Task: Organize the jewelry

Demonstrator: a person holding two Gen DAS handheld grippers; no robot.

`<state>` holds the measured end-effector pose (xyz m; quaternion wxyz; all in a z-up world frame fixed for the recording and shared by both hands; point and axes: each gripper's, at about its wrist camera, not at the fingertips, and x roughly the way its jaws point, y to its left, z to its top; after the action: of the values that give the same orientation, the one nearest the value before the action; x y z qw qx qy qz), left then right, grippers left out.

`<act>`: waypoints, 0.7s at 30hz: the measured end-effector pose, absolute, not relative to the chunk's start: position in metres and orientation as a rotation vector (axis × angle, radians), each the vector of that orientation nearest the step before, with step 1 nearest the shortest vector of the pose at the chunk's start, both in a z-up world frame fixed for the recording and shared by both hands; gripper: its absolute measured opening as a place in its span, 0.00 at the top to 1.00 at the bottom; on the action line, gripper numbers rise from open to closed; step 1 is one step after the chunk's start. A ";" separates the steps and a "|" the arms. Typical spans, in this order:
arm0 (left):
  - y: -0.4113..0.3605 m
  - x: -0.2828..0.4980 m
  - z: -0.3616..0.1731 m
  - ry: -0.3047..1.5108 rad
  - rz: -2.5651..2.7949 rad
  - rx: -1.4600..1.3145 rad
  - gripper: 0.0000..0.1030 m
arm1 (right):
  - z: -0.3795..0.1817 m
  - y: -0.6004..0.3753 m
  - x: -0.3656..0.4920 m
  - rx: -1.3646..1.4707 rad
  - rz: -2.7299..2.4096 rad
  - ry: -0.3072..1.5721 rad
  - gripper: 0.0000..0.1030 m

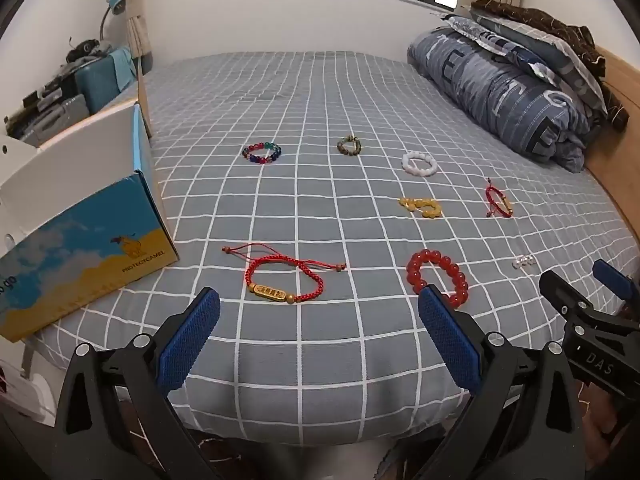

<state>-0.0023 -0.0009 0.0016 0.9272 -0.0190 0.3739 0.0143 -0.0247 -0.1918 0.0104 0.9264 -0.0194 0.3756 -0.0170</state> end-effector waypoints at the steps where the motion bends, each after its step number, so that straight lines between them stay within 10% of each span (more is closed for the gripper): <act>1: -0.001 -0.004 0.002 0.760 0.033 -0.035 0.05 | 0.010 -0.192 -0.025 -0.040 -0.032 0.771 0.07; 21: -0.009 -0.007 0.004 0.771 0.062 -0.022 0.05 | 0.007 -0.190 -0.026 -0.046 0.001 0.770 0.07</act>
<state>-0.0071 -0.0093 0.0043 0.9260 -0.0107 0.3761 0.0301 -0.0261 -0.1900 0.0070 0.9265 -0.0223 0.3756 0.0004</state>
